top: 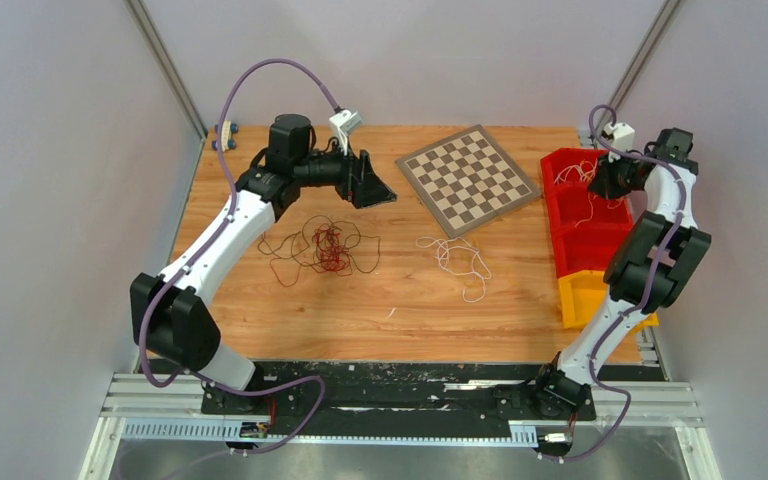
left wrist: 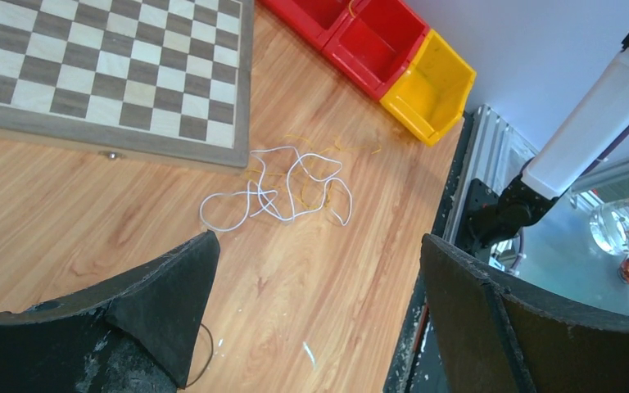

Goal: Untangle the cables

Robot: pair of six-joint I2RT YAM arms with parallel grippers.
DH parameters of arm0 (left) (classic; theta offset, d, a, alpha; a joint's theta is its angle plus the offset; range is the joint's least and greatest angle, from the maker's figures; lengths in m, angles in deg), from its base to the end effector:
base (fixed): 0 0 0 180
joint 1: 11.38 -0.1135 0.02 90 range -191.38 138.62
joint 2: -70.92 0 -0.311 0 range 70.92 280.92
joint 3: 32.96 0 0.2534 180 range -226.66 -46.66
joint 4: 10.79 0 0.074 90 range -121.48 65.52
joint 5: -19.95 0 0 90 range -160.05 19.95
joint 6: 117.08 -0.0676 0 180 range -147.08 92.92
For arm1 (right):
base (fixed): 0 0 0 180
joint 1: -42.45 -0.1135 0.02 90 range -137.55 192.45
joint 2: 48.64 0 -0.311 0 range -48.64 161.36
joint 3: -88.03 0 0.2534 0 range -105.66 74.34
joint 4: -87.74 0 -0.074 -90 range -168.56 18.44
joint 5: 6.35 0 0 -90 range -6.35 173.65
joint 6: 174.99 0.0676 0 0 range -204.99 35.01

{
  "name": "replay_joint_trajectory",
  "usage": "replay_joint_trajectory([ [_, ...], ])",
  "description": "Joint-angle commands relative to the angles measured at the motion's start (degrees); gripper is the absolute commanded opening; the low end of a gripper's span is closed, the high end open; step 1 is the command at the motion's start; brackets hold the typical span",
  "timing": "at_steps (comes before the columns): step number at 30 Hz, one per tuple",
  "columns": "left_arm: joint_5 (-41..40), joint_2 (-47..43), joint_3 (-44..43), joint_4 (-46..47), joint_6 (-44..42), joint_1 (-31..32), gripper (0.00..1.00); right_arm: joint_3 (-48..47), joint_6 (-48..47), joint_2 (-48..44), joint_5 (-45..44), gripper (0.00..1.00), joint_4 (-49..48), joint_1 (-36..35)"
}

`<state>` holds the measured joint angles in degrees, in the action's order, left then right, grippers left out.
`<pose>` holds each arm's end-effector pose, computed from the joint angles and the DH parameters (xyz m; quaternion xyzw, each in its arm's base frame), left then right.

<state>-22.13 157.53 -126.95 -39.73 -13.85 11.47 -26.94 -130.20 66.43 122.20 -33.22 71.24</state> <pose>0.3158 -0.1875 0.4127 0.2909 0.7338 -0.4784 0.3847 0.4324 -0.1896 0.2859 -0.2169 0.8881 0.1030 0.3921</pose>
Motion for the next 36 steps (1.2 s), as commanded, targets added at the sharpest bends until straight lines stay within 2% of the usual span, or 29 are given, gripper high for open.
replay_joint_trajectory([
  [1, -0.9, 0.2, 0.5, 0.2, -2.4, 0.2, 1.0, 3.4, -5.6, -0.1, -3.8, 0.08, -4.9, -0.1],
  [4, -1.0, 0.1, 0.6, -1.1, -3.6, 0.2, 1.0, 3.9, -5.7, 0.2, -5.8, 0.18, -4.8, -0.1],
  [6, -1.2, -0.2, 0.8, -2.0, -4.3, 0.1, 1.0, 4.3, -5.3, -0.3, -6.8, 0.31, -4.5, 0.1],
  [9, -1.3, -0.8, 1.2, -2.8, -4.9, 0.2, 1.0, 3.6, -3.1, -2.4, -6.0, 0.63, -3.1, 0.3],
  [11, -1.4, -1.2, 1.7, -3.0, -5.1, 0.1, 1.0, 2.4, -1.2, -4.4, -3.2, 0.69, -1.3, 0.4],
  [15, -1.4, -2.2, 3.7, -2.9, -4.9, 0.2, 1.0, 1.4, 0.9, -9.2, 1.3, 0.72, 0.8, -0.2],
  [18, -1.4, -2.7, 5.6, -2.0, -4.6, 0.2, 1.0, 2.3, -1.1, -11.8, 3.8, 0.72, 6.9, -1.8],
  [24, -0.4, -3.3, 8.6, 0.4, -4.1, 0.2, 1.0, 13.8, -6.1, -17.5, 5.8, 0.68, 18.4, -10.0],
  [27, 0.8, -2.9, 9.6, 1.2, -3.8, 0.3, 1.0, 21.7, -5.6, -20.5, 5.6, 0.67, 17.7, -14.3],
  [31, 1.5, -1.3, 11.0, 1.8, -4.2, 1.8, 1.0, 31.0, -2.6, -22.4, 4.6, 0.68, 10.1, -18.9],
  [36, 1.6, 6.3, 9.7, 8.2, -0.6, 5.8, 1.0, 34.8, -1.5, -18.0, 2.4, 0.71, 4.2, -24.0],
])
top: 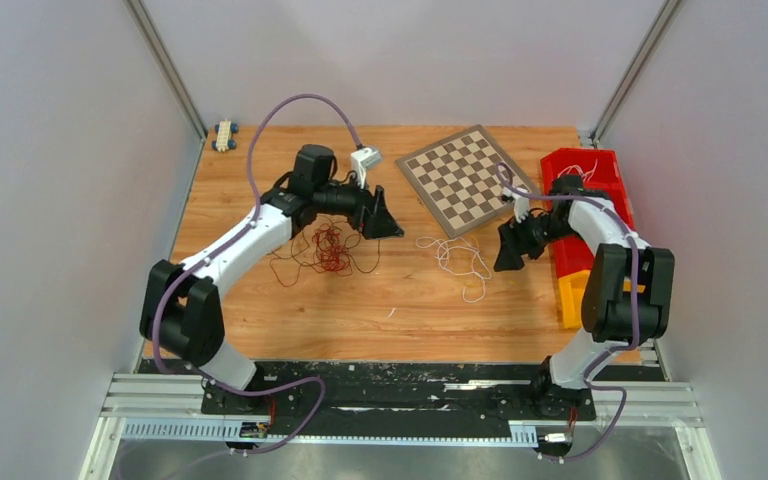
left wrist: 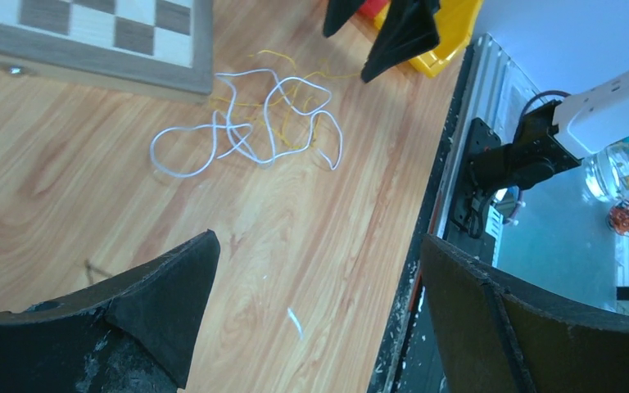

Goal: Untangle the cables

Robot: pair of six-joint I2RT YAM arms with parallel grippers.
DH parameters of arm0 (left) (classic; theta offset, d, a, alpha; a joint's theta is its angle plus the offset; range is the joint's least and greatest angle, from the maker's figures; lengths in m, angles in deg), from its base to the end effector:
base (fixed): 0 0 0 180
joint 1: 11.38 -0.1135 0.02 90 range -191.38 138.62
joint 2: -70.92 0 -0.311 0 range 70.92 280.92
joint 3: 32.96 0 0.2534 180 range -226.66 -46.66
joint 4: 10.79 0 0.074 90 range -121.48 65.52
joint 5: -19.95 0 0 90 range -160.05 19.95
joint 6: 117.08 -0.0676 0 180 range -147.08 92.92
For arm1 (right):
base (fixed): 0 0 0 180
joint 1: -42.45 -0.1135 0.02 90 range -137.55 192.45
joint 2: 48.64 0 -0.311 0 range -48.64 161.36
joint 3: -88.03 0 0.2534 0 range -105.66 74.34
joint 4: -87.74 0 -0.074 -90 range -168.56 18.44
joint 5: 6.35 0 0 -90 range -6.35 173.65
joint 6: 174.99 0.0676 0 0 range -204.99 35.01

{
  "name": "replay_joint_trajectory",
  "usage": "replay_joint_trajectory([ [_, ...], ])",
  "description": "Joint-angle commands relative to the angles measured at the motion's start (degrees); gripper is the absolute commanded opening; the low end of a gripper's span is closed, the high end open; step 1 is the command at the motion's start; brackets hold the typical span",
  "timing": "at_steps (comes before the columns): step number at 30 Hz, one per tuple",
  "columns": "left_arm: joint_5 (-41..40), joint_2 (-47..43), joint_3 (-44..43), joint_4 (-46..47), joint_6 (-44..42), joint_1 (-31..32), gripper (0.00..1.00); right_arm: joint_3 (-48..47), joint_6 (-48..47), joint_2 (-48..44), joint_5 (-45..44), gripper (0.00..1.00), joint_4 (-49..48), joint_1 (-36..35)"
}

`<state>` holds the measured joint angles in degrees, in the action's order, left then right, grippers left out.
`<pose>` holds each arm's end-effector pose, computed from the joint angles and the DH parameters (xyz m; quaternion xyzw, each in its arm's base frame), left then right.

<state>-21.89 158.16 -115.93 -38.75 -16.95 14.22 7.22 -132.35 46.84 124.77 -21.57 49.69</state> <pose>0.3015 -0.2003 0.3418 0.3029 0.7656 -0.4753 0.3102 0.3081 0.0057 0.2344 -0.3342 0.8739 0.2944 0.1946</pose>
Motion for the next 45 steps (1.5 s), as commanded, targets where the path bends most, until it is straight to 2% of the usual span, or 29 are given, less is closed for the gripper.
replay_joint_trajectory([
  [1, 0.7, 7.3, -2.2, 9.1, 4.0, 4.6, 1.0, 0.9, 0.5, 2.7, -0.7, 0.69, -8.0, -2.7],
  [6, -5.8, 21.6, -10.4, 15.5, 9.6, 9.8, 0.97, 1.3, 0.0, 6.8, -1.2, 0.59, -8.8, -2.8],
  [12, -11.1, 34.0, -18.2, 17.7, 13.4, 13.4, 0.95, 4.8, -1.3, 5.2, -2.8, 0.59, -8.5, -2.8],
  [16, -11.9, 37.1, -18.8, 18.3, 14.6, 13.8, 0.92, 7.8, -3.7, 3.9, -4.6, 0.59, -8.6, -2.8],
  [20, -8.0, 33.9, -12.3, 24.2, 11.1, 13.4, 0.87, 8.4, -4.5, 4.4, -5.5, 0.6, -8.4, -2.3],
  [23, -5.7, 28.6, -4.8, 28.3, 7.5, 11.7, 0.9, 7.9, -5.9, 4.0, -5.5, 0.62, -6.8, -0.6],
  [30, 0.3, 21.9, 3.5, 34.4, 2.3, 7.2, 0.95, 8.6, -8.6, 3.9, -5.8, 0.61, -4.9, 1.7],
  [35, -1.7, 22.6, 3.5, 30.7, -6.4, 8.0, 0.94, 8.1, -5.6, 4.8, -4.8, 0.6, -7.7, 1.5],
  [37, -4.8, 24.0, 1.9, 27.3, -14.7, 9.1, 0.93, 7.6, -4.5, 5.3, -5.3, 0.58, -9.0, 1.2],
  [39, -5.7, 25.7, 0.1, 24.2, -19.4, 10.4, 0.91, 7.4, -3.4, 5.3, -6.1, 0.59, -11.1, 0.5],
  [45, -10.2, 27.5, -2.7, 19.1, -23.6, 13.1, 0.84, 7.6, -2.7, 5.6, -8.1, 0.64, -15.3, -1.1],
])
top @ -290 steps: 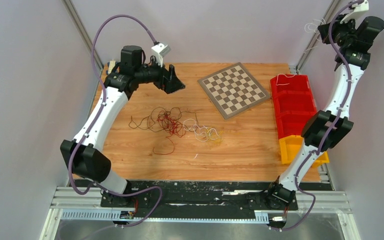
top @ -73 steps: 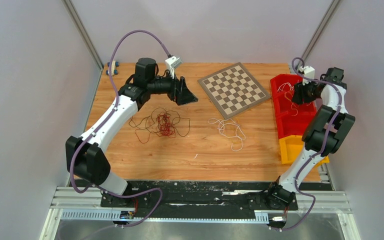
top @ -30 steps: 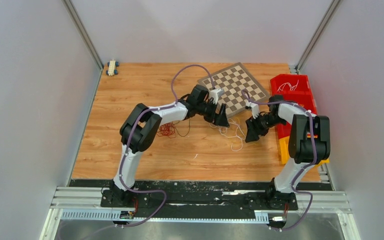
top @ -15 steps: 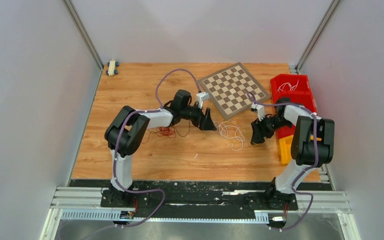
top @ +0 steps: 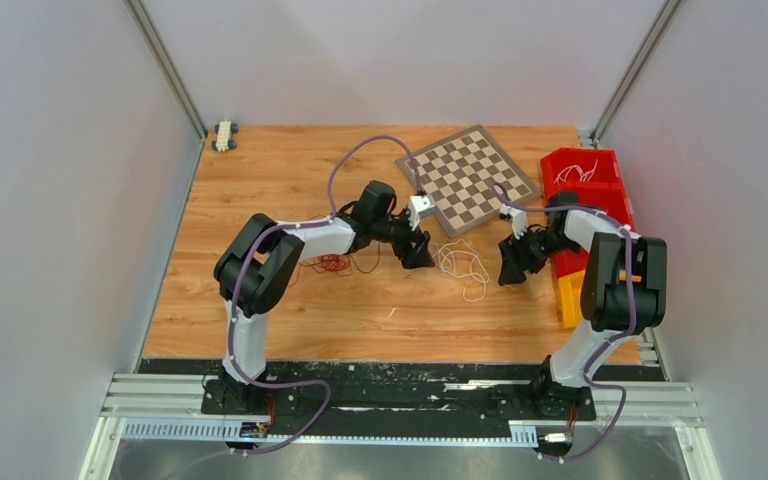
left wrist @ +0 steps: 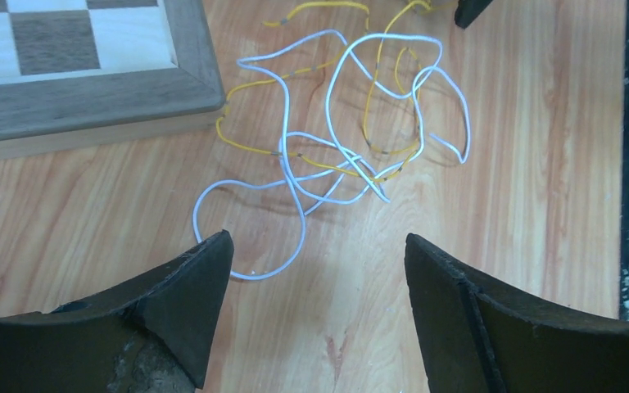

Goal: Untangle the cables

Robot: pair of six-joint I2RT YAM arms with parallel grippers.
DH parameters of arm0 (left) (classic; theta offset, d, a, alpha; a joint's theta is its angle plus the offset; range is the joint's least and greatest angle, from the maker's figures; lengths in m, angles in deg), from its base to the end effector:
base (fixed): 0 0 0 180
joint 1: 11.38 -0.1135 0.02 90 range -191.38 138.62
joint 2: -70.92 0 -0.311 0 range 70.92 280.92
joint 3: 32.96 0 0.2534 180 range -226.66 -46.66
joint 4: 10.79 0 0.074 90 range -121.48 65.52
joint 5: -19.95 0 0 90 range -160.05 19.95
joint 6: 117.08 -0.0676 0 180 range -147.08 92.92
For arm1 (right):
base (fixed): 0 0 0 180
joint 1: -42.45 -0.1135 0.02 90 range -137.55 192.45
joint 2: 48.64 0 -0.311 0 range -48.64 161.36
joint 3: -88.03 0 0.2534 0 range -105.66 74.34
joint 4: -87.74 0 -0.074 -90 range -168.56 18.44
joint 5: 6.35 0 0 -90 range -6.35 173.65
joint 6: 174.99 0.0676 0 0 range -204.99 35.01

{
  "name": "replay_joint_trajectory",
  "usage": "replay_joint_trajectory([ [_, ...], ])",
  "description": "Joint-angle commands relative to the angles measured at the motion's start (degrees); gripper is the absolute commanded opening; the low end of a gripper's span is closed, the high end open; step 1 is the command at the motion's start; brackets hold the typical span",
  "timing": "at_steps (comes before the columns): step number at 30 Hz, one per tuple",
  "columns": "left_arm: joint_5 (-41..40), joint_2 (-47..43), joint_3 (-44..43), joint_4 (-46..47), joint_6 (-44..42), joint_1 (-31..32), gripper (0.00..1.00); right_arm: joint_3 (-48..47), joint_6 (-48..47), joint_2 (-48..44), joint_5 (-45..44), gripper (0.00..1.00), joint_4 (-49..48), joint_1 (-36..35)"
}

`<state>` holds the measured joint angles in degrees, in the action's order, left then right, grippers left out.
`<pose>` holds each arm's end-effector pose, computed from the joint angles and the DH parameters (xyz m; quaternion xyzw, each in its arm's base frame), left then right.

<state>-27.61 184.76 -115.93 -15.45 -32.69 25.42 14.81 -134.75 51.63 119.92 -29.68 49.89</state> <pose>0.3442 -0.3145 0.1960 0.4542 0.7128 -0.4247 0.3244 0.3046 0.0006 0.1758 -0.3440 0.8859 0.2718 0.1517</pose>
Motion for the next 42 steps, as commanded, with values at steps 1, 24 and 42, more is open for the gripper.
replay_joint_trajectory([
  [1, -5.7, 1.1, -3.4, -4.7, -8.4, 2.5, 0.82, -0.1, -0.2, 1.2, -3.5, 0.63, -7.5, -1.6],
  [24, -29.0, 7.8, -13.5, -13.3, -7.8, 10.6, 0.23, 0.2, 3.0, 5.3, -4.4, 0.0, -9.9, -4.9],
  [42, -21.6, -26.8, 2.5, -18.8, -3.2, -13.4, 0.0, 8.4, 0.0, -1.9, -23.0, 0.0, -12.4, -2.3],
])
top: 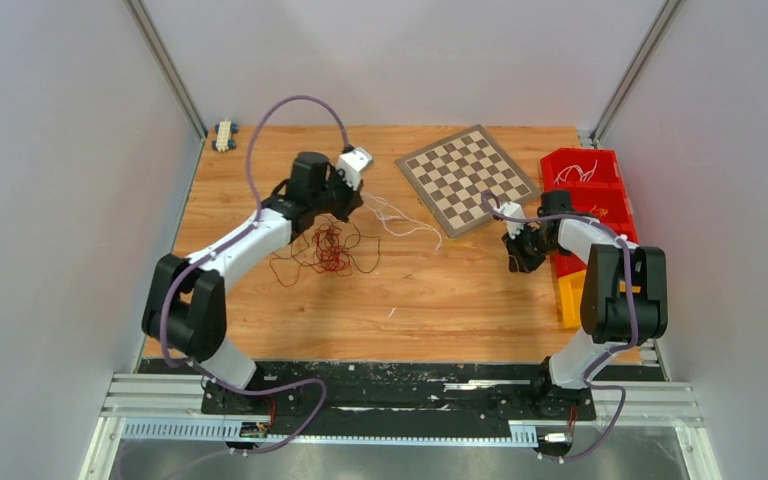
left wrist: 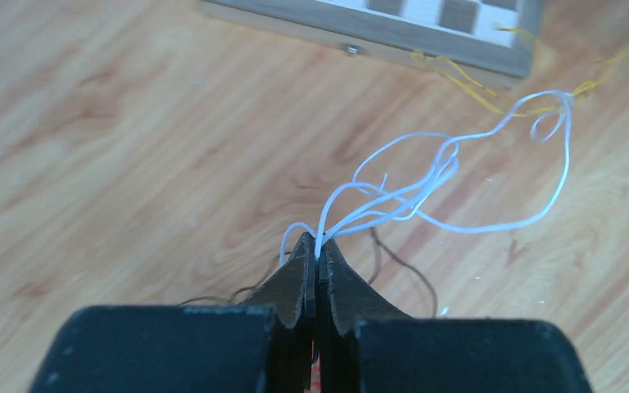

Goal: Untangle the cables

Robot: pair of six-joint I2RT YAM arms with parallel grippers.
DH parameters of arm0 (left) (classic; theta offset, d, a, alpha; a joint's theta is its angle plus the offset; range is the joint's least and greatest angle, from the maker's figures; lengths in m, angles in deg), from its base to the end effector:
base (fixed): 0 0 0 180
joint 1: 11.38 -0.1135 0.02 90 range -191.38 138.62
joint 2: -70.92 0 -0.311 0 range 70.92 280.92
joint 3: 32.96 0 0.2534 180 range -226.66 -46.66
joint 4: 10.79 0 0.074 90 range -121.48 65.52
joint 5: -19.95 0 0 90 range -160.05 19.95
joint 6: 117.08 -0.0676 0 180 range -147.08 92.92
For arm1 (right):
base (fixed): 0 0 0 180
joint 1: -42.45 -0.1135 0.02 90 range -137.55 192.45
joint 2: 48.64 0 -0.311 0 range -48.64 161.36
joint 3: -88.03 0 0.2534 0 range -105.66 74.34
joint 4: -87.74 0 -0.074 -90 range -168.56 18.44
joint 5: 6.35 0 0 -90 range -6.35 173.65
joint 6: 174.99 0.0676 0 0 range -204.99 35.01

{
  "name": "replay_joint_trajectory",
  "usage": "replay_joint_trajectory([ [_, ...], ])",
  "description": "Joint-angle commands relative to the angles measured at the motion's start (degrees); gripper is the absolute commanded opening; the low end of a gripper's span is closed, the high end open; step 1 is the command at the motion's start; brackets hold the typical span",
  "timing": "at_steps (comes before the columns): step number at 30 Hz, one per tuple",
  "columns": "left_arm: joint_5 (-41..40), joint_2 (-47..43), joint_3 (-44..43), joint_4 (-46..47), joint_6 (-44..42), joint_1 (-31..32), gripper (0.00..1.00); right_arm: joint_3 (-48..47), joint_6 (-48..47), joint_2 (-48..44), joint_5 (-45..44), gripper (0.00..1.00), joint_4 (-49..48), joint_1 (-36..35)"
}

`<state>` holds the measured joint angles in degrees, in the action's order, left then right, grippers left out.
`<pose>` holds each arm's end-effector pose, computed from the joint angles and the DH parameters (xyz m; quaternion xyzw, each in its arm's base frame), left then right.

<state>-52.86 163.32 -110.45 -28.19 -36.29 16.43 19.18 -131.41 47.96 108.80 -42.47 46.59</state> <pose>0.3401 -0.2020 0.2850 0.3433 0.7984 -0.2063 0.4496 0.3104 0.0063 0.1724 -0.3720 0.8964 0.1505 0.1882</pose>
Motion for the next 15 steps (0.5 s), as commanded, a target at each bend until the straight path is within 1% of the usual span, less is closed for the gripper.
replay_joint_trajectory([
  [1, 4.0, -7.1, -4.5, -6.8, 0.4, -5.2, 0.0, 4.4, -3.4, 1.7, -12.2, 0.0, 0.4, 1.0],
  [4, 5.7, -9.7, -8.2, -9.6, 0.9, -9.8, 0.0, 5.2, -3.4, 1.3, -12.8, 0.0, 0.1, 1.0],
  [7, 6.4, -11.2, -13.7, -11.5, 2.7, -14.4, 0.0, 6.2, -3.5, 0.7, -13.2, 0.0, -0.1, 1.0],
  [12, 7.9, -8.9, -25.3, -14.5, 5.9, -24.8, 0.0, 8.0, -4.0, -0.5, -13.5, 0.0, -0.8, 1.0],
  [15, 9.9, -8.1, -29.1, -15.3, 6.6, -27.3, 0.0, 7.9, -3.6, -1.5, -12.8, 0.0, -0.6, 0.9],
])
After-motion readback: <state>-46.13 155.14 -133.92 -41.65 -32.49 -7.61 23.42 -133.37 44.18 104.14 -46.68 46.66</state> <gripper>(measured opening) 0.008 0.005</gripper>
